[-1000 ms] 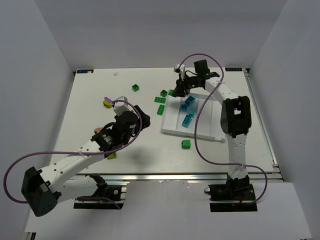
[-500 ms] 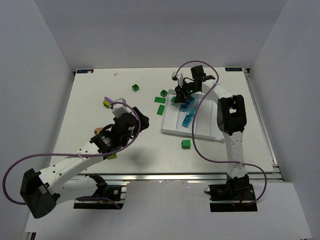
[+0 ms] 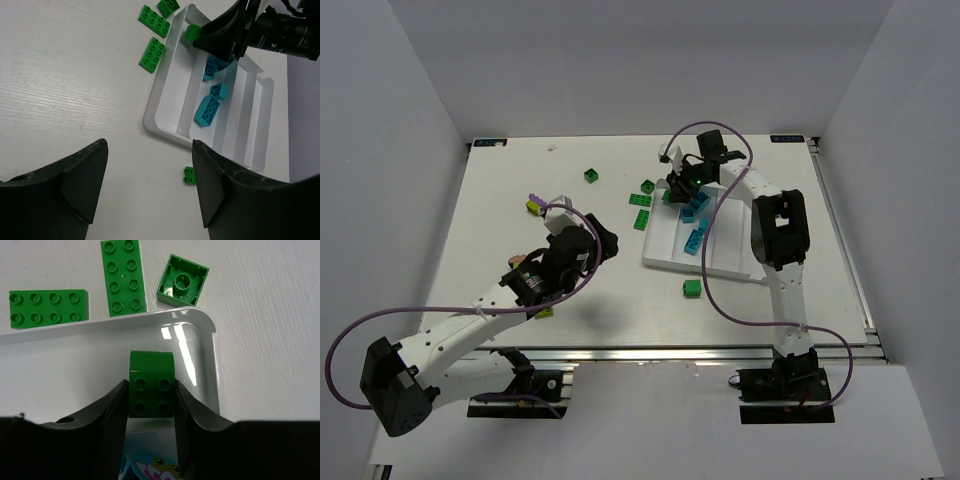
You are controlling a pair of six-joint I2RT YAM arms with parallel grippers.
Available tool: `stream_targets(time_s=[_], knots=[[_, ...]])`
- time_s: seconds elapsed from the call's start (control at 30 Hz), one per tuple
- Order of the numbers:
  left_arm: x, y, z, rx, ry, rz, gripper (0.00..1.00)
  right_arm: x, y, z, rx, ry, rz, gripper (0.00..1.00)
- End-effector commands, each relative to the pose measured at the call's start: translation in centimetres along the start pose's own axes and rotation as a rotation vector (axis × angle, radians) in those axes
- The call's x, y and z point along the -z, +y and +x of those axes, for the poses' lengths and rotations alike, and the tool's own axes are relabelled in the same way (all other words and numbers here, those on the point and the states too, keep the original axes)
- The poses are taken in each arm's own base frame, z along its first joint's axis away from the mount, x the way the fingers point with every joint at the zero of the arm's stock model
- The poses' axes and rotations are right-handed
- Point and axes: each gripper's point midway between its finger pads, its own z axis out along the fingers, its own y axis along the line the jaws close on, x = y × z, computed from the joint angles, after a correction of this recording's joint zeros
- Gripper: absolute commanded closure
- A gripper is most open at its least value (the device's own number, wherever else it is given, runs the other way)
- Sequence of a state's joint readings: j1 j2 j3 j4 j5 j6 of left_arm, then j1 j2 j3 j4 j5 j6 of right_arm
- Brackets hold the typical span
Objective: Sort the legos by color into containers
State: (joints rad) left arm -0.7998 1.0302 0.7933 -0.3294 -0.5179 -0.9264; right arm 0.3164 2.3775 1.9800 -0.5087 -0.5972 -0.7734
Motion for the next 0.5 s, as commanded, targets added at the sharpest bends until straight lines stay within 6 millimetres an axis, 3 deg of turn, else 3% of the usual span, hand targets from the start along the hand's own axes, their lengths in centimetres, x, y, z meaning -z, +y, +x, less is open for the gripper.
stream_targets(time_s=[0.0, 0.23, 0.4, 0.43, 0.47], knots=[[0.2, -0.1, -0.9, 0.019, -0.031, 0.003, 0.22, 1.9, -0.8, 0.8, 0.012, 0.049, 0.051, 0.93], [0.2, -0.2, -1.0, 0.021, -0.033, 0.010, 0.22, 2.6, -1.4, 1.3, 0.006, 0.062, 0.066, 0.90], [-0.2, -0.7, -1.0, 0.001, -0.031, 0.017, 0.21, 2.8, -1.6, 0.1, -0.005, 0.027, 0.068, 0.36], [-0.4, -1.0, -1.0, -0.002, -0.030, 0.021, 0.20, 2.9, -1.5, -0.2, -0.013, 0.016, 0.064, 0.29], [-0.5, -1.1, -1.1, -0.007, -0.029, 0.022, 0.20, 2.9, -1.5, -0.4, -0.016, 0.010, 0.064, 0.28]])
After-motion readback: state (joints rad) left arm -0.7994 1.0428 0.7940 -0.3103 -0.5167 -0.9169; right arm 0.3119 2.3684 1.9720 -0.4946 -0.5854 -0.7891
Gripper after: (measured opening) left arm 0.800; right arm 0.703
